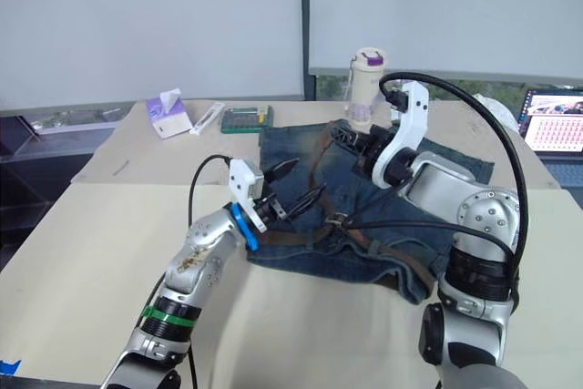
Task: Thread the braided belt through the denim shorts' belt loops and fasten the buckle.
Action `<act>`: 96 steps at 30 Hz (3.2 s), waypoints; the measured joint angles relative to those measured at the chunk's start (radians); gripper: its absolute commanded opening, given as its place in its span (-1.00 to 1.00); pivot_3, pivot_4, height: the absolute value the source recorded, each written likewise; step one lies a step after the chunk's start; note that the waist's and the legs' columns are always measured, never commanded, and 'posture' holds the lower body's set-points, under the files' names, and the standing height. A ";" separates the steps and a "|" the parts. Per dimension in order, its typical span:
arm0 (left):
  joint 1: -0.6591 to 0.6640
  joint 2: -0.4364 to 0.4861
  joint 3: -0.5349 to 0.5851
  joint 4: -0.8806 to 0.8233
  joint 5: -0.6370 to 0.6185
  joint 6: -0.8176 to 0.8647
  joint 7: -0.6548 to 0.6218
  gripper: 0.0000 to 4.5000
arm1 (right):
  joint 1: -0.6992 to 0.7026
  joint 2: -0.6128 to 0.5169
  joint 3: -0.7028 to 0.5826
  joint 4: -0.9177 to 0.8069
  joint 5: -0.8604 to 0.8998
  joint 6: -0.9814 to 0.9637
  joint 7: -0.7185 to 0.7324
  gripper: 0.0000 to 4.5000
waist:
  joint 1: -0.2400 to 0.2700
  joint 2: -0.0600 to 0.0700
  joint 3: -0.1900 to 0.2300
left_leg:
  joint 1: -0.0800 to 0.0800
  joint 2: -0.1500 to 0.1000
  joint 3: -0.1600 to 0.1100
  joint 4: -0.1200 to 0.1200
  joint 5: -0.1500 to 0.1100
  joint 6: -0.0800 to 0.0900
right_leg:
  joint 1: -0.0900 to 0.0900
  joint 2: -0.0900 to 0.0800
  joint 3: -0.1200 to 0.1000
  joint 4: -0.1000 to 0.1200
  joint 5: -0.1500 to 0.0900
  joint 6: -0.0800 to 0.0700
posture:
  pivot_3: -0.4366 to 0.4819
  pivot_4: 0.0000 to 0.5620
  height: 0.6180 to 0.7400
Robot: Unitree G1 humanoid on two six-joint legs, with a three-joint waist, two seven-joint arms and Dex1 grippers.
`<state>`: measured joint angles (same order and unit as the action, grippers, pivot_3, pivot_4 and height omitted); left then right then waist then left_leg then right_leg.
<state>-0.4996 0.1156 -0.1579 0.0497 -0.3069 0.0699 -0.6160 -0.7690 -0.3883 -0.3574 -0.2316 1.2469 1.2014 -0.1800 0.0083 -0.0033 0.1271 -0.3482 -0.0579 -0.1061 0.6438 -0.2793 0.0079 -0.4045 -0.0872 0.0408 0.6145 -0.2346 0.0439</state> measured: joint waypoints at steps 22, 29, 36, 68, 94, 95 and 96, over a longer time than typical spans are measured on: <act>-0.028 -0.053 0.003 0.122 0.120 -0.061 0.076 -1.00 | 0.074 -0.155 0.107 -0.120 0.040 -0.061 0.071 -0.24 | -0.009 0.000 0.000 | 0.000 0.000 0.001 0.000 0.000 0.001 | 0.001 0.001 -0.001 -0.001 0.000 0.000 | -0.05 -0.47 1.00; 0.029 -0.022 0.073 0.090 0.031 0.043 0.057 -1.00 | 0.346 -0.420 0.349 -0.235 -0.423 -0.349 0.470 0.51 | -0.017 -0.001 0.000 | 0.001 0.001 0.002 0.001 0.001 0.000 | 0.001 0.003 -0.002 -0.002 0.000 0.001 | -0.05 -0.47 1.00; 0.075 -0.083 0.227 0.001 -0.276 0.348 0.097 -1.00 | 0.519 -0.308 0.510 -0.199 -0.689 -0.683 0.689 0.51 | -0.023 -0.001 0.000 | 0.003 0.003 0.001 0.001 0.001 -0.001 | 0.003 0.005 0.000 -0.001 0.000 0.001 | -0.05 -0.47 1.00; 0.168 0.139 0.077 0.042 0.039 0.025 -0.085 -1.00 | 0.595 -0.177 0.472 -0.025 -0.895 -0.664 0.833 0.51 | -0.005 -0.005 0.000 | 0.012 0.003 0.000 0.000 -0.001 -0.003 | 0.013 0.006 0.000 -0.005 0.000 -0.001 | -0.05 -0.47 1.00; 0.252 0.043 0.255 -0.077 -0.309 0.216 -0.010 -1.00 | 0.533 -0.261 0.438 0.049 -0.909 -0.692 1.000 0.14 | -0.006 -0.007 0.001 | 0.012 0.004 0.000 0.000 -0.001 -0.003 | 0.013 0.007 0.000 -0.005 0.000 0.000 | -0.05 -0.47 1.00; 0.253 0.044 0.254 -0.077 -0.305 0.215 -0.013 -1.00 | 0.526 -0.262 0.437 0.051 -0.909 -0.691 1.006 -0.02 | -0.004 -0.007 0.001 | 0.012 0.004 0.000 0.000 -0.001 -0.003 | 0.013 0.007 0.000 -0.005 0.000 0.000 | -0.05 -0.47 1.00; 0.253 0.044 0.253 -0.078 -0.299 0.212 -0.014 -1.00 | 0.515 -0.262 0.437 0.055 -0.909 -0.691 1.011 -0.16 | -0.004 -0.007 0.001 | 0.012 0.004 0.000 0.000 -0.001 -0.002 | 0.012 0.007 0.000 -0.005 0.000 0.000 | -0.05 -0.47 1.00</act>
<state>-0.2469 0.1598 0.0954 -0.0279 -0.6059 0.2816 -0.6298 -0.2538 -0.6503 0.0800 -0.1765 0.3377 0.5104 0.8311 0.0045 -0.0101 0.1278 -0.3364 -0.0543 -0.1061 0.6441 -0.2801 0.0054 -0.3920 -0.0807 0.0409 0.6098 -0.2347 0.0436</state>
